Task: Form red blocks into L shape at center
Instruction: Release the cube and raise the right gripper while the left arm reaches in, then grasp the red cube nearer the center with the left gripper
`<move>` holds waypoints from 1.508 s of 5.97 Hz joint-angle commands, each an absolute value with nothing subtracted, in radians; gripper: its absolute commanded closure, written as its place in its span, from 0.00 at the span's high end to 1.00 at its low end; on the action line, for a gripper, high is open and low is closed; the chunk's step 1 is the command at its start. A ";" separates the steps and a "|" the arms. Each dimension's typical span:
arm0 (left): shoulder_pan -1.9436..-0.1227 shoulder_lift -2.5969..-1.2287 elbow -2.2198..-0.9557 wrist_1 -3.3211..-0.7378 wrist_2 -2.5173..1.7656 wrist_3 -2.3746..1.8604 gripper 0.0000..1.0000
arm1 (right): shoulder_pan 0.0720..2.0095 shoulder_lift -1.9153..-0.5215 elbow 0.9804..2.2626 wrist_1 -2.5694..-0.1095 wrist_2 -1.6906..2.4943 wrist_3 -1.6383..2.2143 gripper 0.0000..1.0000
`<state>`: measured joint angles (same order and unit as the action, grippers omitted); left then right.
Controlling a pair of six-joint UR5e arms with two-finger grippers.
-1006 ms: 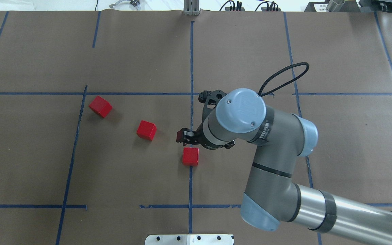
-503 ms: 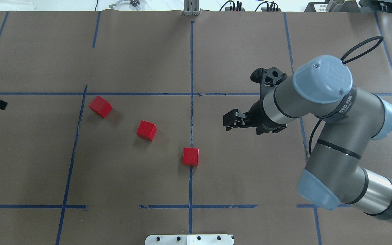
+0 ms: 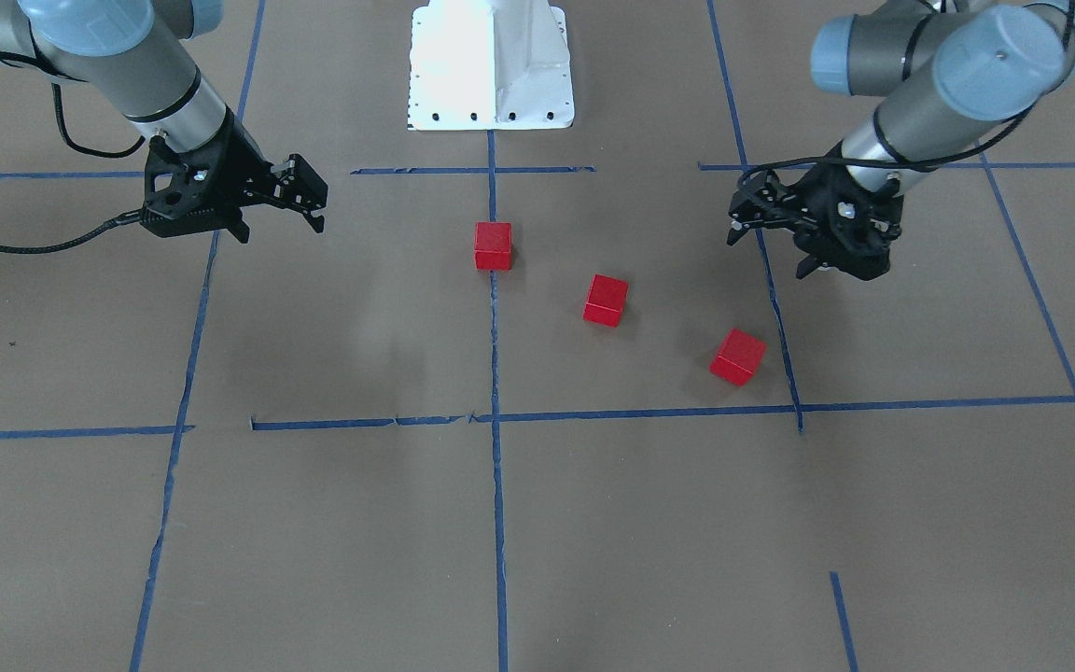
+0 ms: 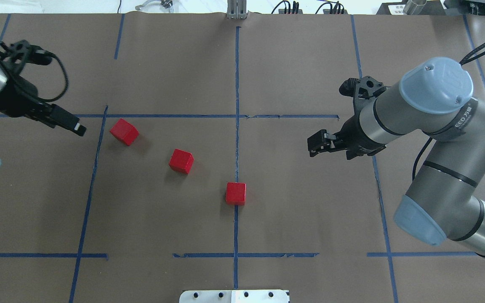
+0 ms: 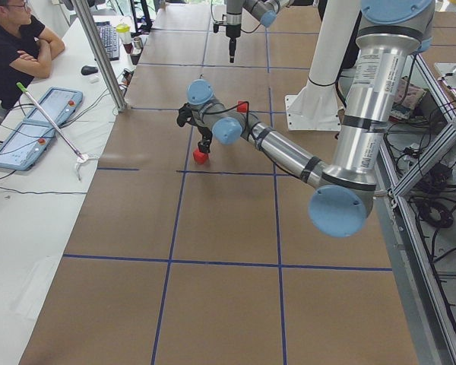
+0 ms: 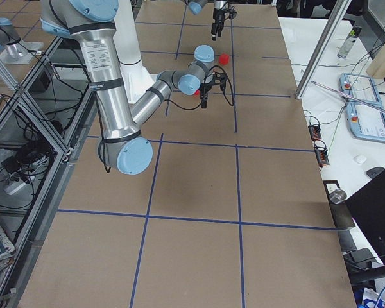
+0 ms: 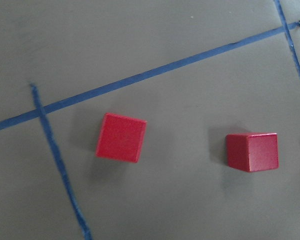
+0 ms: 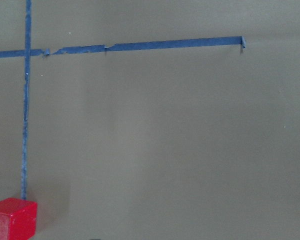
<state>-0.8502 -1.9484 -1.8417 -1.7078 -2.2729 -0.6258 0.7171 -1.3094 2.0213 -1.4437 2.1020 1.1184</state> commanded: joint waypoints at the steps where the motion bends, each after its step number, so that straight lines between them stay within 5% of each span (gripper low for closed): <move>1: -0.691 -2.107 -1.728 -1.661 -2.096 -0.763 1.00 | 0.729 -1.360 2.036 -1.443 2.103 1.108 1.00; 7: -0.578 -2.184 -1.614 -1.677 -1.941 -0.828 1.00 | 0.724 -1.371 2.034 -1.442 2.095 1.106 1.00; 8: -0.577 -2.187 -1.586 -1.730 -1.940 -0.830 0.89 | 0.724 -1.371 2.036 -1.442 2.095 1.106 1.00; 9: -0.575 -2.187 -1.569 -1.744 -1.940 -0.828 0.64 | 0.726 -1.373 2.036 -1.442 2.097 1.106 1.00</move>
<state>-0.5765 -2.1857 -1.5885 -1.7221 -1.9407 -0.8292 0.7244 -1.3718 2.0351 -1.4419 2.0958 1.1060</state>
